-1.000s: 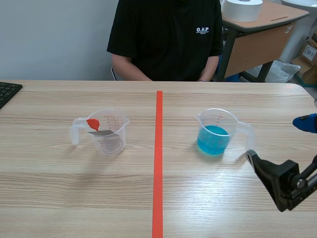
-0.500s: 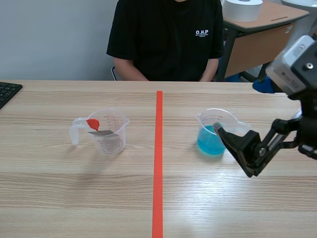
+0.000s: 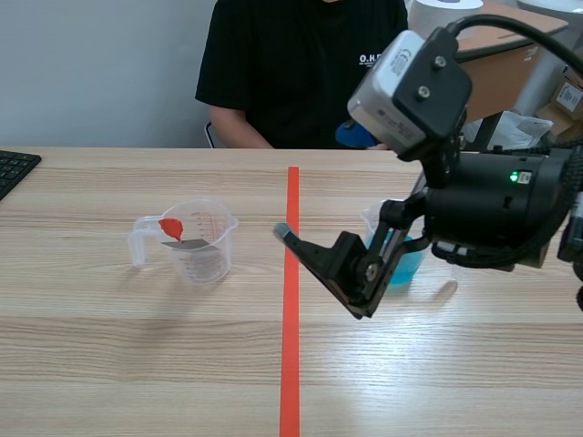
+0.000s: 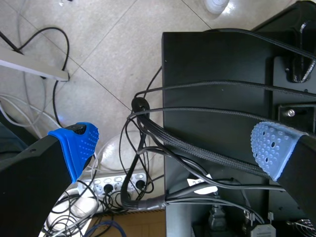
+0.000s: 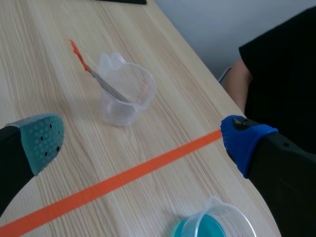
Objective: Do the redox reaction experiment.
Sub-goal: 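Lift the metal plate out of the left beaker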
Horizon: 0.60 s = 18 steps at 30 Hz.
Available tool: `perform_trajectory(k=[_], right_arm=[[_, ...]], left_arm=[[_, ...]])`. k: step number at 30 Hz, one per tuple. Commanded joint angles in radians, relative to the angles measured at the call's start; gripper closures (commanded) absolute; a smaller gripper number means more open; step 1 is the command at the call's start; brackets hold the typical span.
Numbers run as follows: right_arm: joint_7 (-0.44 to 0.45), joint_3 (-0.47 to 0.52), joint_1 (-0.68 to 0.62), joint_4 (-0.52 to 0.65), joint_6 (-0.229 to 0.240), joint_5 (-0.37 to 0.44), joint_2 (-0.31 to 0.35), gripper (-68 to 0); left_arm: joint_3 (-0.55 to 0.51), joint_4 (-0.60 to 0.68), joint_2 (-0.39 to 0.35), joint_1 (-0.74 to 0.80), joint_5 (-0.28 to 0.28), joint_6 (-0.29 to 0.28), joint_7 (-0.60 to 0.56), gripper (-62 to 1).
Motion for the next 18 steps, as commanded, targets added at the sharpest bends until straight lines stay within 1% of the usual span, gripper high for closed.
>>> perform_trajectory(k=[1, 3, 5, 8, 14, 17, 18], right_arm=[[0.015, -0.019, 0.04, -0.025, 0.001, 0.003, 0.009, -67.9], [0.029, -0.064, 0.077, -0.063, 0.001, -0.005, 0.004, -67.9], [0.057, -0.103, 0.111, -0.106, 0.001, -0.029, -0.009, -67.9], [0.123, -0.156, 0.157, -0.172, 0.001, -0.077, -0.038, -67.9], [0.257, -0.253, 0.238, -0.298, -0.001, -0.215, -0.111, -67.9], [0.328, -0.296, 0.272, -0.368, -0.016, -0.28, -0.153, -67.9], [0.35, -0.309, 0.283, -0.392, -0.033, -0.295, -0.166, -67.9]], left_arm=[[-0.001, 0.011, 0.003, 0.006, -0.006, -0.004, -0.01, -62.3], [-0.001, 0.011, 0.003, 0.003, -0.006, -0.003, -0.01, -62.3], [-0.001, 0.011, 0.003, 0.002, -0.006, -0.003, -0.01, -62.3], [-0.001, 0.011, 0.003, 0.001, -0.006, -0.003, -0.011, -62.3], [-0.001, 0.011, 0.003, 0.002, -0.006, -0.003, -0.01, -62.3], [-0.001, 0.011, 0.003, 0.002, -0.006, -0.003, -0.01, -62.3], [-0.001, 0.011, 0.003, 0.002, -0.006, -0.003, -0.01, -62.3]])
